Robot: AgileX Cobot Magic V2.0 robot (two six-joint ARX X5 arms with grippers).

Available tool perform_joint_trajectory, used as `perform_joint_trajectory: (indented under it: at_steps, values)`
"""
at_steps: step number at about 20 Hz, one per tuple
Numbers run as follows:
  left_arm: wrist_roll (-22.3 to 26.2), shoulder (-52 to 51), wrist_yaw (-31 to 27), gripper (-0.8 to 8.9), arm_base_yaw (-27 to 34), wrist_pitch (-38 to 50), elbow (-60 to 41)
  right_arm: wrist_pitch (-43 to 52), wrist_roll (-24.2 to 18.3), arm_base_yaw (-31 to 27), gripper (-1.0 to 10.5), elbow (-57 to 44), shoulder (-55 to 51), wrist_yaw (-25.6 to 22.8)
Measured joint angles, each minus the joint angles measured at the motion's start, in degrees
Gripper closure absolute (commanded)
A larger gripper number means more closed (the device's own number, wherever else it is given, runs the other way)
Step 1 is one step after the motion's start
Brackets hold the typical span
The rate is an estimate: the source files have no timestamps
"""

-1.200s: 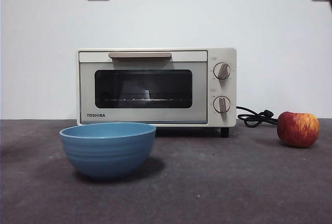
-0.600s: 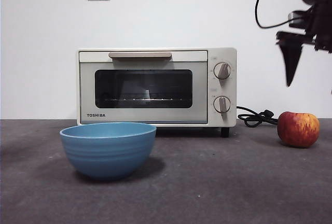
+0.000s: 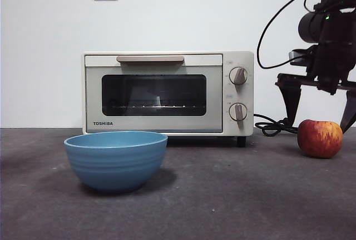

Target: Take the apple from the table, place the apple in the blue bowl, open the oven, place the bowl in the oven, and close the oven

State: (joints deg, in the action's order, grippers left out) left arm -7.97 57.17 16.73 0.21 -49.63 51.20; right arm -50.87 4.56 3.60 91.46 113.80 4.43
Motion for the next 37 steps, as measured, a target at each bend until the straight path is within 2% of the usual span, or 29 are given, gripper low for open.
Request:
perform_joint_trajectory:
  at_steps: [6, 7, 8, 10, 11, 14, 17, 20, 22, 24, 27, 31, 37]
  values:
    - [0.0, 0.0, 0.0, 8.18, -0.02, -0.07, 0.0, 1.6, 0.81, 0.7, 3.9, 0.04, 2.1, -2.54]
    - [0.0, 0.0, 0.0, 8.18, -0.02, -0.09, 0.0, 1.36, 0.83, 0.81, 4.4, 0.04, 2.64, -2.6]
    - [0.0, 0.0, 0.0, 8.18, -0.02, -0.07, 0.02, 1.22, 0.98, 0.85, 5.4, 0.04, 3.04, -2.6]
    - [0.0, 0.0, 0.0, 8.17, -0.02, -0.07, 0.0, 1.03, 1.22, 0.85, 9.0, 0.04, 3.13, -2.49]
    - [0.0, 0.0, 0.0, 8.18, -0.02, -0.07, 0.0, 0.81, 1.25, 0.85, 9.5, 0.04, 3.13, -2.49]
    - [0.0, 0.0, 0.0, 8.18, -0.02, -0.09, 0.0, 0.22, 1.25, 0.85, 9.5, 0.22, 3.13, -2.54]
    - [0.0, 0.0, 0.0, 8.17, -0.02, -0.09, 0.0, -5.14, 0.74, 0.85, 9.5, 0.35, 2.47, -2.45]
    - [0.0, 0.0, 0.0, 8.18, -0.02, -0.11, 0.0, -11.61, -0.81, 1.49, 9.5, 0.35, -1.03, 0.26]
    - [0.0, 0.0, 0.0, 8.17, -0.02, -0.09, 0.0, -13.99, -1.36, 3.3, 9.5, 0.35, -4.5, 0.59]
    - [0.0, 0.0, 0.0, 8.17, -0.02, -0.09, 0.0, -15.41, -1.38, 6.03, 9.5, 0.35, -7.06, 3.1]
    - [0.0, 0.0, 0.0, 8.18, -0.02, -0.11, 0.0, -16.83, -1.38, 12.07, 9.5, 0.35, -8.39, 6.95]
    - [0.0, 0.0, 0.0, 8.18, -0.02, -0.13, 0.02, -15.08, -0.28, 23.3, 9.5, 0.35, -8.9, 7.23]
    - [0.0, 0.0, 0.0, 8.18, -0.02, -0.26, 0.0, -0.72, 6.03, 37.9, 9.5, 0.35, -8.9, 7.37]
